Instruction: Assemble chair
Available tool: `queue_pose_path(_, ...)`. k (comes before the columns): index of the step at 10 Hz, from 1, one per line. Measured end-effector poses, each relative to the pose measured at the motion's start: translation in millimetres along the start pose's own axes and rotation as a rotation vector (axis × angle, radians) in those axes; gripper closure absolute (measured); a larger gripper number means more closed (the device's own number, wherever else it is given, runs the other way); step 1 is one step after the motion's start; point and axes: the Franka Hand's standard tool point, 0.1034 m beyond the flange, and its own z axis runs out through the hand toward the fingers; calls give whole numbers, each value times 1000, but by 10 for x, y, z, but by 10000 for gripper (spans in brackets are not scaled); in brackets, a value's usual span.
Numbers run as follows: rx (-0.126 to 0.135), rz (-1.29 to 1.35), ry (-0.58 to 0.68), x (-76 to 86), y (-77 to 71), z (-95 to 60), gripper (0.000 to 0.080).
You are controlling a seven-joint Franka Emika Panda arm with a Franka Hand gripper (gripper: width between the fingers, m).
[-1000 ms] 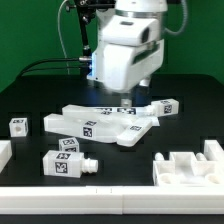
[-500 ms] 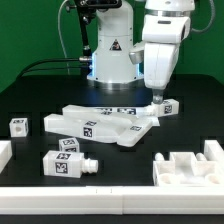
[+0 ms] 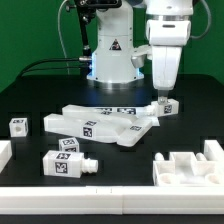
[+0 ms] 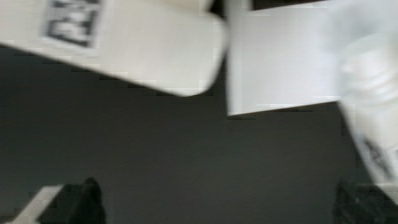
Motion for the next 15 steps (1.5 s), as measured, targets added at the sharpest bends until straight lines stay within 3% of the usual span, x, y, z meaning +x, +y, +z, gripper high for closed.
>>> queue_pose_path(2,-3,26,12,41,-110,47,151)
queue_pose_path(6,4,56,10,60,-131,67,151)
queue_pose_path(7,17,67,7,115,-196,108,151)
queue_pose_path(10,54,68,10,257,-628,290,151)
queue_pose_path(11,56,64,12,298,-663,308,151)
queue_pose_path(15,73,59,12,207,-637,383,151)
